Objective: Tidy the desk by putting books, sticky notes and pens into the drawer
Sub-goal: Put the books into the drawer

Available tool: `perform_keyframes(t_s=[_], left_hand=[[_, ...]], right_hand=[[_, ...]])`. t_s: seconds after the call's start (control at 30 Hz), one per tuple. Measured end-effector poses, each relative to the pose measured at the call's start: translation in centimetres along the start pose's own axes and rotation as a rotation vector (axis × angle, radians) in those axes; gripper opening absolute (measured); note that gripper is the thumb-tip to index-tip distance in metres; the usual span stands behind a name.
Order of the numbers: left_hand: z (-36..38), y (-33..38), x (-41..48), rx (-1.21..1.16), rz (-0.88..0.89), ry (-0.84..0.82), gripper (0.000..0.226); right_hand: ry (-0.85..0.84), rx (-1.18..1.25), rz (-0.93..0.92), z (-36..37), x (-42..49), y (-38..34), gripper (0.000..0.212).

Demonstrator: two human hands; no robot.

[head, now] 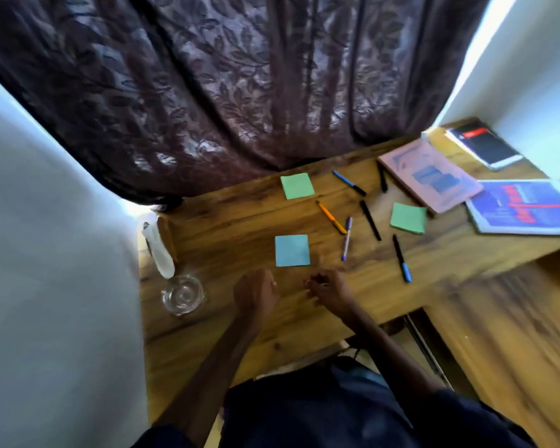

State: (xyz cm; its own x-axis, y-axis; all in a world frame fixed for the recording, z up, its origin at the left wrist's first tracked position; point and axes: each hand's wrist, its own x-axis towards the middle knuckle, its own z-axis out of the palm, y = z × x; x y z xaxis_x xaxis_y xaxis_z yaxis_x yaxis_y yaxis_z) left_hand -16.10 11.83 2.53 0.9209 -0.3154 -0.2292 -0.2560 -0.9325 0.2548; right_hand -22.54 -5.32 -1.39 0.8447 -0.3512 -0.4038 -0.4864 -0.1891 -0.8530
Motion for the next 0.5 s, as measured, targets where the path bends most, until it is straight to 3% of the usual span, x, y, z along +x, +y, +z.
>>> perform_keyframes(t_s=[0.33, 0.5], left_hand=[[1.8, 8.8, -3.4, 0.026, 0.269, -0.109, 0.025], [3.5, 14.1, -4.3, 0.027, 0.348, -0.112, 0.024]], right_hand=[[0.218, 0.169, 0.159, -9.8, -6.9, 4.3, 0.01], [0.292, 0.223, 0.129, -14.1, -9.8, 6.1, 0.01]])
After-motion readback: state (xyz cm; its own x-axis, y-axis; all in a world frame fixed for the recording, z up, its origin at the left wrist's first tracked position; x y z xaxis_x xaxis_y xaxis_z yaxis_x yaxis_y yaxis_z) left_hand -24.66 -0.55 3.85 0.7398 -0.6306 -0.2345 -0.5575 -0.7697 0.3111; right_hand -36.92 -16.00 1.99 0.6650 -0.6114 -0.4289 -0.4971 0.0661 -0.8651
